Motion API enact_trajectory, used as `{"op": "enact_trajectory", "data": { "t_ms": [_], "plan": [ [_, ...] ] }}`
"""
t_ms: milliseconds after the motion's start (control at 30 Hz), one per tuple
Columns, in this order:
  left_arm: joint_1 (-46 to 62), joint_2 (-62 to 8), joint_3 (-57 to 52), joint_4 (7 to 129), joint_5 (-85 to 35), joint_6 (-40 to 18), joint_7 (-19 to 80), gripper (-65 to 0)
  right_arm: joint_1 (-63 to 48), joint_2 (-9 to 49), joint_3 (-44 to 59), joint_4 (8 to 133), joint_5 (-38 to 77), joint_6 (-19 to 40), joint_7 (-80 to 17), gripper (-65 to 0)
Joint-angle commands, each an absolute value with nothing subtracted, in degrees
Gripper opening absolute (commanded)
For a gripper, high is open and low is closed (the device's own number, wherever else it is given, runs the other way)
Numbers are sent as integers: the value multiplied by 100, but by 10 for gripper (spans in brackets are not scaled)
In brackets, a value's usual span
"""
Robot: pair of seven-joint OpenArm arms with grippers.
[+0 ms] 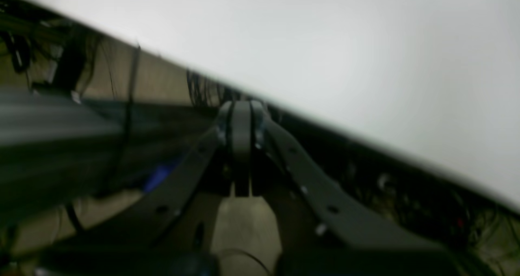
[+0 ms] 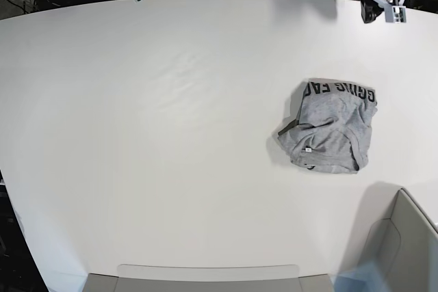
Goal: Fold the T-shirt properly
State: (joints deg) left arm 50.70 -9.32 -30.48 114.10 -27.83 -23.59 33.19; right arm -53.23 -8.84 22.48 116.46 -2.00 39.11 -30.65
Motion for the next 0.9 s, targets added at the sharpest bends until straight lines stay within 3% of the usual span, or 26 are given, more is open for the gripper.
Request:
{"op": "enact_trajectory", "data": {
  "t_ms": [0, 100, 200, 433, 633, 867],
  "plan": [
    [5235, -927, -3090, 11415, -2800, -2360, 3143, -650, -5481, -900, 2255, 11679, -119, 4000, -2958, -650],
    [5402, -919, -3090, 11160, -2800, -2492, 3099, -650, -5657, -900, 2264, 11503, -119, 4000, -2949, -650],
    [5420, -840, -3134, 10747, -2791, -3064, 3099, -650, -5684, -900, 2484, 11231, -119, 4000, -2905, -650],
    [5262, -286, -2897, 8927, -1789, -3275, 1921, -650, -5411, -866, 2976, 9631, -286, 4000, -1420, -650],
    [4251, 242, -2905, 6756, -145, -3266, 875, -650, -4382, -558, 3380, 7916, -1200, 4000, -1103, -650],
    [3002, -31, -3327, 3574, 4, -3257, -251, -650, -2941, 40, 4031, 5305, -2264, 4000, -242, -650]
  ]
}}
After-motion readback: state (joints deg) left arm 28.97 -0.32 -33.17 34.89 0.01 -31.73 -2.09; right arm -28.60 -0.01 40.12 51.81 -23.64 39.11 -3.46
